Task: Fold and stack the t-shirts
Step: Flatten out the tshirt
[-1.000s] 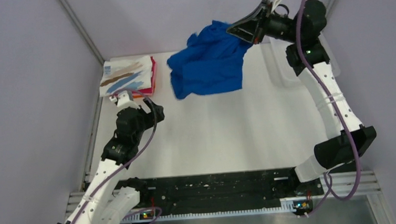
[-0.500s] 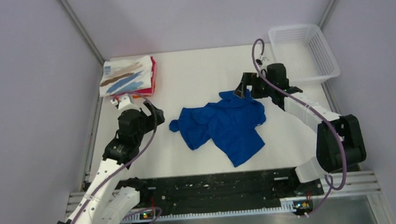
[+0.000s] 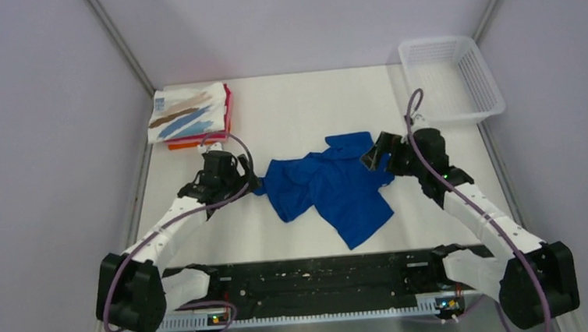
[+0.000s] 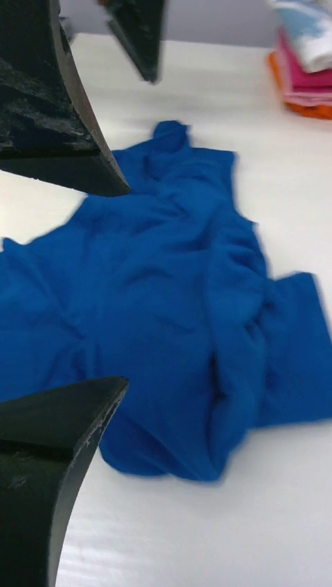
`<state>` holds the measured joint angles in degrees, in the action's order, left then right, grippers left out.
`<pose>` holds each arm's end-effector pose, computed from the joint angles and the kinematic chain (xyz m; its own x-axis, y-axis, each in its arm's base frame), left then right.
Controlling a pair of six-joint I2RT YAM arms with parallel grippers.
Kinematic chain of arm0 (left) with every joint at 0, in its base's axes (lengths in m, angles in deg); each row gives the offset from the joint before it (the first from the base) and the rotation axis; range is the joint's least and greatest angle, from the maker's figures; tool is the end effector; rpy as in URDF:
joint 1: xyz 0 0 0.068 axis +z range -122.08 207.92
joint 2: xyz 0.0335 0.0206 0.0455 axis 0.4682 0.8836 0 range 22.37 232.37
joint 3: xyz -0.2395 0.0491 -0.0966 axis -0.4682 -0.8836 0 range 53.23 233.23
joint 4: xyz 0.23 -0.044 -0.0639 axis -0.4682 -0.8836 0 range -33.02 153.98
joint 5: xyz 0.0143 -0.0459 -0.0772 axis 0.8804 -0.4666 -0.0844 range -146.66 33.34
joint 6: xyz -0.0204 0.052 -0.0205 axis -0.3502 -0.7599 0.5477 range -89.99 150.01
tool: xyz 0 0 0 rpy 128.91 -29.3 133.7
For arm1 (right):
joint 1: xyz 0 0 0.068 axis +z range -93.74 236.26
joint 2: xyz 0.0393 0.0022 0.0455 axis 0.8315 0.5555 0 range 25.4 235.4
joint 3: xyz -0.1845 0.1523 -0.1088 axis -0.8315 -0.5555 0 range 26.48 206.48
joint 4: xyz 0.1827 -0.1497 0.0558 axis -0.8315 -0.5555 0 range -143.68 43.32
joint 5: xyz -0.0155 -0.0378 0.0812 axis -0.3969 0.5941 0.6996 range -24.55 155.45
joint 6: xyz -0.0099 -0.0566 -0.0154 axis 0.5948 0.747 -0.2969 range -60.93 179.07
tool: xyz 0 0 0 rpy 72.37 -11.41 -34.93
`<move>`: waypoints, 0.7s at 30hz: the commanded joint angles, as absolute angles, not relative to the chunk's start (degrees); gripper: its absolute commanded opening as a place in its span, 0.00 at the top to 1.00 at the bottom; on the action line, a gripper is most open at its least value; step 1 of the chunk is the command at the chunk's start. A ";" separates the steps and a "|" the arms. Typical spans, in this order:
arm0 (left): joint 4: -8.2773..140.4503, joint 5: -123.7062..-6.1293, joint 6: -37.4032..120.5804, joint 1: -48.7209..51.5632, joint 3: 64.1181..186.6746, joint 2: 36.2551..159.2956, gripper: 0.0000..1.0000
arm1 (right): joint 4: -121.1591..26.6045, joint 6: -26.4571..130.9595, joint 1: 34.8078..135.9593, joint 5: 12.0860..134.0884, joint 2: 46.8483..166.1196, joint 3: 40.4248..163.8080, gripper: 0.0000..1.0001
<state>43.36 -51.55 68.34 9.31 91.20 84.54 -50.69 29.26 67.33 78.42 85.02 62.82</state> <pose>0.2046 -0.0647 0.2176 -0.6840 -0.4214 -0.5954 -0.2119 0.8958 -0.3907 0.2195 0.0529 0.2452 -0.5808 0.3799 -0.7200 -0.1087 0.8403 0.5311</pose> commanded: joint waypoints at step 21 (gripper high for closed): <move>50.36 -57.93 71.67 5.68 104.25 116.91 0.46 | -75.51 19.15 117.64 54.48 107.33 66.30 0.10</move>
<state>49.07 -58.57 71.02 6.51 102.13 113.46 -75.46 21.31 116.85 57.09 104.10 66.43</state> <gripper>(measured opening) 0.595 0.933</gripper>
